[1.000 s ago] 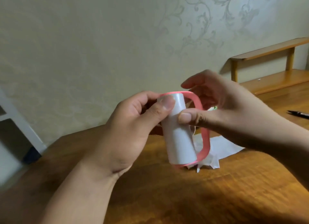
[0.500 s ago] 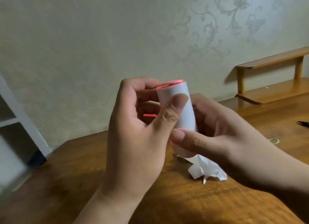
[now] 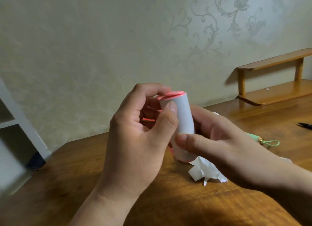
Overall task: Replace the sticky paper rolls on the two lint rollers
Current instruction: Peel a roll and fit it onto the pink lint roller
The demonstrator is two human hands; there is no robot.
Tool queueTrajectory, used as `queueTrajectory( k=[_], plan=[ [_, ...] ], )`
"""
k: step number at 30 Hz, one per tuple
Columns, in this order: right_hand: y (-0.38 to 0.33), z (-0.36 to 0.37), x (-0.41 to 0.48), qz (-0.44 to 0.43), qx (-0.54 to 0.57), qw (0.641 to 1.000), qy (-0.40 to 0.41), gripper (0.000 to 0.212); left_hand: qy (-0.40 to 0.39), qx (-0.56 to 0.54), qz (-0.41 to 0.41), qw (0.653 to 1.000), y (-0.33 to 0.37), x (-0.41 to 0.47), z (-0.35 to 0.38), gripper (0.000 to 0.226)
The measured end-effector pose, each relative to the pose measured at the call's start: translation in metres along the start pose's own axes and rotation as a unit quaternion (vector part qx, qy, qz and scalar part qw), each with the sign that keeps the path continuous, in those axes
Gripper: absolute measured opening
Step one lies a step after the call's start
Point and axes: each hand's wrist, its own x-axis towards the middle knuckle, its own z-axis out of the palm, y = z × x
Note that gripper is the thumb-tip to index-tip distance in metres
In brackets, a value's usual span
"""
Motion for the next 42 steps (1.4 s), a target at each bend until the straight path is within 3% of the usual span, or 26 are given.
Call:
queueTrajectory(
  k=[7, 13, 19, 30, 34, 42],
  plan=[
    [0.007, 0.005, -0.003, -0.02, -0.093, 0.994, 0.056, 0.03, 0.0, -0.007, -0.002, 1.0, -0.008, 0.001, 0.0, 0.015],
    [0.005, 0.01, -0.004, 0.003, -0.177, 0.978, 0.108, 0.04, 0.022, -0.039, -0.066, 0.997, -0.019, 0.002, 0.004, 0.015],
    [0.011, 0.01, -0.004, 0.02, -0.184, 0.976, 0.112, 0.041, 0.02, -0.058, -0.112, 0.992, -0.027, 0.001, 0.007, 0.011],
    [0.01, 0.012, -0.004, 0.004, -0.205, 0.972, 0.116, 0.038, 0.03, -0.027, -0.077, 0.996, -0.033, -0.001, 0.002, 0.021],
    [0.01, 0.011, -0.004, 0.005, -0.187, 0.975, 0.116, 0.034, 0.019, -0.03, -0.079, 0.996, -0.031, -0.003, 0.004, 0.014],
    [0.016, 0.011, -0.003, 0.024, -0.153, 0.981, 0.12, 0.036, 0.008, -0.038, -0.128, 0.991, -0.027, -0.001, 0.003, 0.042]
  ],
)
